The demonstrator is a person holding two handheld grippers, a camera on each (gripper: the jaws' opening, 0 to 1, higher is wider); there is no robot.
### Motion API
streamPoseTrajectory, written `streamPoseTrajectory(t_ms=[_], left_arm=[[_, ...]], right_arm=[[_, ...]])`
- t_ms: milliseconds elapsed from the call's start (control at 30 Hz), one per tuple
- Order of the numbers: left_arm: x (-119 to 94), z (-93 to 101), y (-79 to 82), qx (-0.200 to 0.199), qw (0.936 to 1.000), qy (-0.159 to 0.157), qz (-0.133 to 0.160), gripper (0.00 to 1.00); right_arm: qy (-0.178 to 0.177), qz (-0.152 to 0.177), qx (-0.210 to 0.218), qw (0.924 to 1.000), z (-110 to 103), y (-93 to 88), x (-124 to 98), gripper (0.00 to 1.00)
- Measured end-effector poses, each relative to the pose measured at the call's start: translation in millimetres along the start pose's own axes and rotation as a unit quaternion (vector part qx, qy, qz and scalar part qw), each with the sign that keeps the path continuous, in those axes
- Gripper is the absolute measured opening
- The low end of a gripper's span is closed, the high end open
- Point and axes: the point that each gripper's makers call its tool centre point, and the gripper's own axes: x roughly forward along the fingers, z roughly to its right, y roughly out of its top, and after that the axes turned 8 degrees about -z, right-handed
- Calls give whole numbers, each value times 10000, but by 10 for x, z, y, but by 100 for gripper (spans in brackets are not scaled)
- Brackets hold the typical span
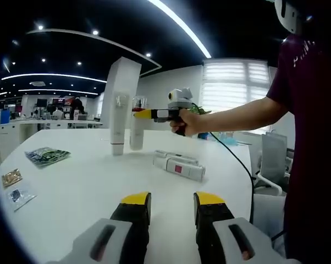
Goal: Arrange the skincare products in the storage area until every visible bottle or jar stands upright without overlapping.
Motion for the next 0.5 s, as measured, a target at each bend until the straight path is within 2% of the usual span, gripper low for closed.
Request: streamPoseTrajectory(t_ms=[167,200,267,500], left_arm=[[3,-5,-8,23,10000,23,-25,32],[4,-8,-11,17,10000,27,-32,32],[5,-10,-13,20,10000,30,-40,32],[16,-8,-31,-2,10000,19,-97,32]], right_arm=[[81,-34,-85,9999,7,-75,45,25],[79,82,-114,9999,25,-56,52,25],[170,87,-75,9998,22,-75,52,25],[527,620,102,9966,-37,-42,64,26]])
